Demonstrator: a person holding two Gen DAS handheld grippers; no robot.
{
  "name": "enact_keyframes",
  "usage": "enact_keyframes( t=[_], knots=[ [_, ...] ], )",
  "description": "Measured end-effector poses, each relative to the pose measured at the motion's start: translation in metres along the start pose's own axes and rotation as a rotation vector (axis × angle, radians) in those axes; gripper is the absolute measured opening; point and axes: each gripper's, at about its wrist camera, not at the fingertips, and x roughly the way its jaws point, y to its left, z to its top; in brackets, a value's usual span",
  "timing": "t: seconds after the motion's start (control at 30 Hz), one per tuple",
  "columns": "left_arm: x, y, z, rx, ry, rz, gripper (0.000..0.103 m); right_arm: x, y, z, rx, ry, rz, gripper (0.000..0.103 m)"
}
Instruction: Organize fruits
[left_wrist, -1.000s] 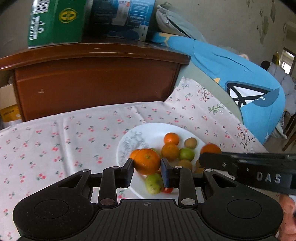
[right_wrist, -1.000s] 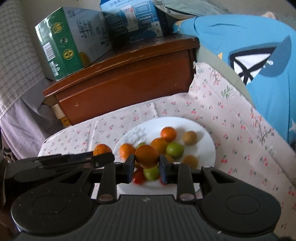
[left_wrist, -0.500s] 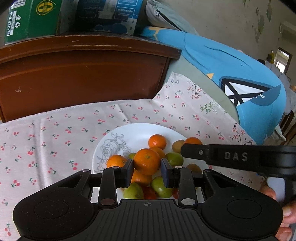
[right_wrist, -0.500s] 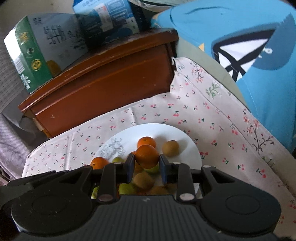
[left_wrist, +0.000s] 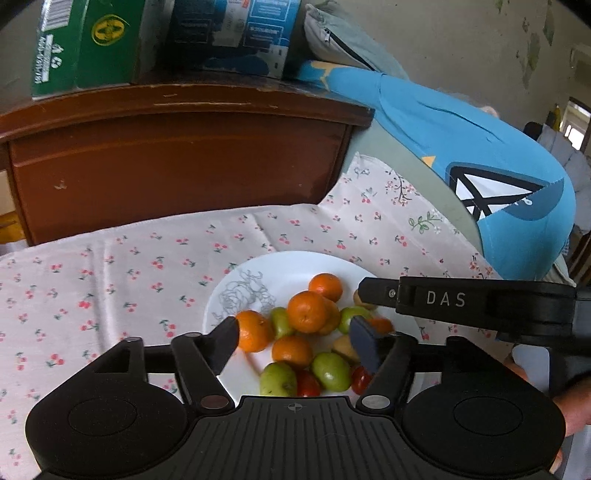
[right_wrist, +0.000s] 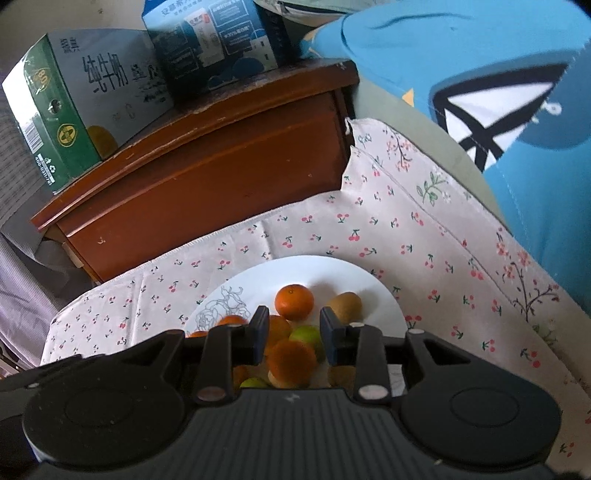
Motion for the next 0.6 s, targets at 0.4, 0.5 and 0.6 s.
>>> enact_keyframes(
  t=[0.4,0.5,0.6],
  knots=[
    [-0.038,0.003,-0.006,0.004,0.056,0.075,0.089,-0.022,0.024,-0.003,-0.043,-0.002,-0.017,0.049],
    [-0.047,0.007,-0.010,-0.019,0.066,0.089,0.089,-0.030,0.031,-0.003,-0.048,-0.005,-0.015,0.055],
    [-0.054,0.009,-0.012,-0.036,0.086,0.103,0.089,-0.037,0.036,-0.006,-0.066,-0.008,-0.017,0.056]
  ],
)
